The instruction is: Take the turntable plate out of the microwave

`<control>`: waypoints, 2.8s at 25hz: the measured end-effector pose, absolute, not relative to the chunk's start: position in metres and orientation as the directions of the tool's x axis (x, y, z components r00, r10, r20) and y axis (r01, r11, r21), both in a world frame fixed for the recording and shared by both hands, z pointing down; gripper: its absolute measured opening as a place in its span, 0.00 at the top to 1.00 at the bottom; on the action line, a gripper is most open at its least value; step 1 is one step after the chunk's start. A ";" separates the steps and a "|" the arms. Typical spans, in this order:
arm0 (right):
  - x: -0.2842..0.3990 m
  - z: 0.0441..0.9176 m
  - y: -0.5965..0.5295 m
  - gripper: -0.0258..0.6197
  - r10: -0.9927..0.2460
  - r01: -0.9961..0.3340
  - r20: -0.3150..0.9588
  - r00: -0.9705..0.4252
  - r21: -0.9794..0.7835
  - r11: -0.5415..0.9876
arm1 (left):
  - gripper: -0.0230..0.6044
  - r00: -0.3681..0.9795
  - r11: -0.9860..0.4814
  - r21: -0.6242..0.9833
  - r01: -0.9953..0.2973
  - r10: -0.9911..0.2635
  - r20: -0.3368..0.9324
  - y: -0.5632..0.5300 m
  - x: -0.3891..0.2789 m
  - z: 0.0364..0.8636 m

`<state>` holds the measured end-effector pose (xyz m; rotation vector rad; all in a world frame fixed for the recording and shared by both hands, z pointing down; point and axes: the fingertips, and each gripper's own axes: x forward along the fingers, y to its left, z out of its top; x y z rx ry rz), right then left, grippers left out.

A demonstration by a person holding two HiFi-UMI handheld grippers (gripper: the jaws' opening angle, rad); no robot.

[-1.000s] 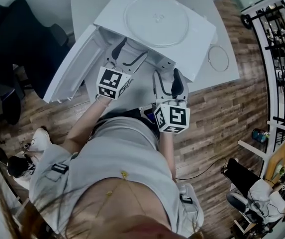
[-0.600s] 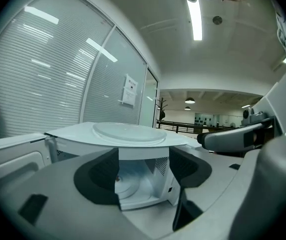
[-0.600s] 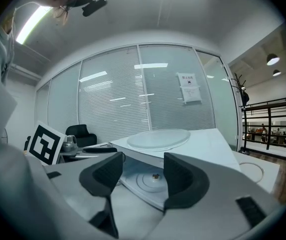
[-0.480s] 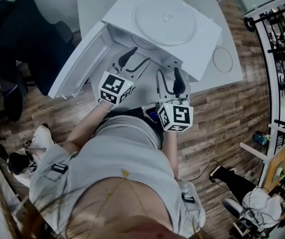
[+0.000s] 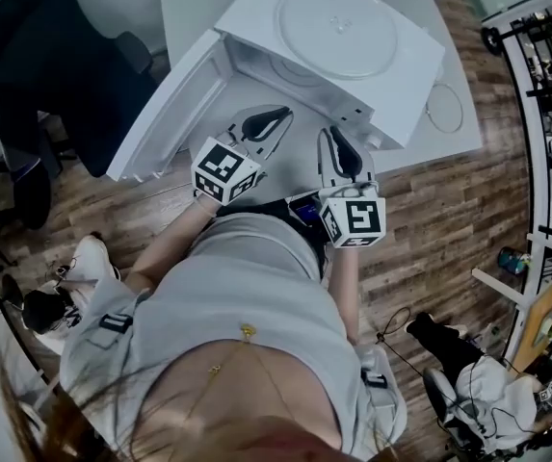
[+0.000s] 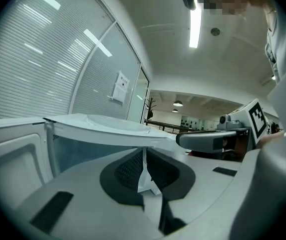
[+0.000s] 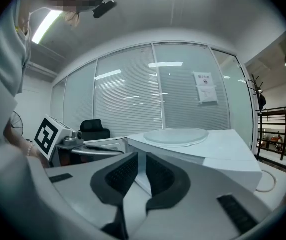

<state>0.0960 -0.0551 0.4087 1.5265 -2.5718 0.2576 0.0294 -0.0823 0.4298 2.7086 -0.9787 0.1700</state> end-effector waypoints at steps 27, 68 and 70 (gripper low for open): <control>0.067 0.330 -0.042 0.93 -0.812 -0.809 -0.030 -0.583 -0.067 0.584 | 0.90 0.869 -0.867 0.090 -0.491 -0.494 -0.013 -0.047 0.030 0.332; 0.054 0.325 -0.044 0.93 -0.793 -0.793 0.031 -0.609 0.014 0.609 | 0.91 0.869 -0.862 0.122 -0.492 -0.494 0.016 -0.050 0.028 0.328; 0.054 0.325 -0.044 0.93 -0.792 -0.792 0.032 -0.610 0.014 0.610 | 0.92 0.870 -0.863 0.121 -0.491 -0.492 0.020 -0.051 0.028 0.330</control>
